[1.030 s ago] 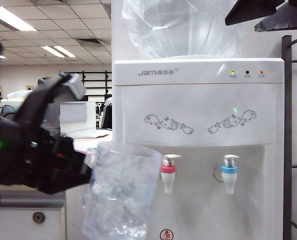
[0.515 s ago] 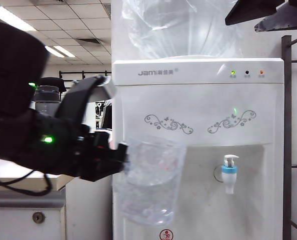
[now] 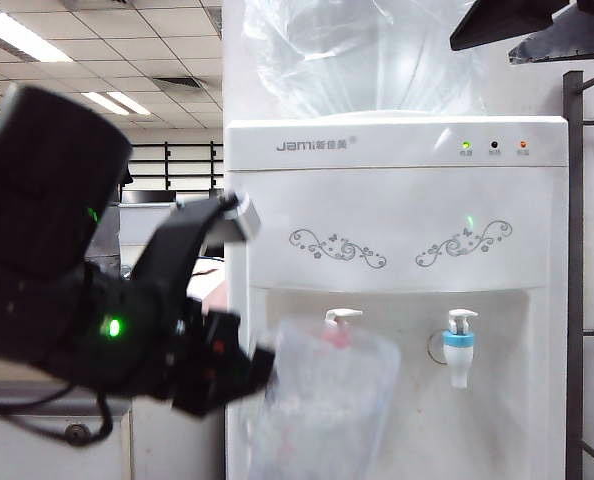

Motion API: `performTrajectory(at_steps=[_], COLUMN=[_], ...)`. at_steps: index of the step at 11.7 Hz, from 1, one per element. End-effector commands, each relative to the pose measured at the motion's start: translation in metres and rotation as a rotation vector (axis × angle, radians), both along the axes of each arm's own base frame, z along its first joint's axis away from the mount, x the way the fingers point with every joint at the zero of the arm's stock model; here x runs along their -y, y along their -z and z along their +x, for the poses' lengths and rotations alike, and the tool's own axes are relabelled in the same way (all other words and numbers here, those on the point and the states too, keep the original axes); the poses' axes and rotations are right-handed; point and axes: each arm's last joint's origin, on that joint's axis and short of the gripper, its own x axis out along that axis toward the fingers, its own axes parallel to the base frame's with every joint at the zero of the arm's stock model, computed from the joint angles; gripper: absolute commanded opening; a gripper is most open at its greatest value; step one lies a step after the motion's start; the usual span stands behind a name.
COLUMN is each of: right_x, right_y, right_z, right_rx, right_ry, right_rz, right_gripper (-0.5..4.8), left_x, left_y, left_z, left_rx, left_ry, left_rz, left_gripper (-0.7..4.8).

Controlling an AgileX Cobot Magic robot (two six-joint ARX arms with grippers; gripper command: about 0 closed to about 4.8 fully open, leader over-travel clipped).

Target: Pick up the plastic mug from the left desk, go to the hot water outlet of the water dispenser, press the vertical switch to get some water, then put the mug back on the desk.

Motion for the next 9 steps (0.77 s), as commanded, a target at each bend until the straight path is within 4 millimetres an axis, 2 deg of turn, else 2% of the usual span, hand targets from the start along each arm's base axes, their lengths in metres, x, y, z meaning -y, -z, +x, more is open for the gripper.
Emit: performTrajectory(at_steps=[1, 9], right_x=[-0.0001, -0.0001], right_y=[-0.0030, -0.0030], right_z=[-0.0001, -0.0001], right_rx=[0.019, 0.019], right_ry=[0.000, 0.000], right_rz=[0.005, 0.005], right_gripper=[3.73, 3.73], left_x=[0.0021, 0.0057], left_y=[0.0012, 0.0048], left_z=[0.0016, 0.0072], left_rx=[0.027, 0.024], left_ry=[0.006, 0.000], left_rz=[-0.011, -0.009], left_gripper=[-0.05, -0.05])
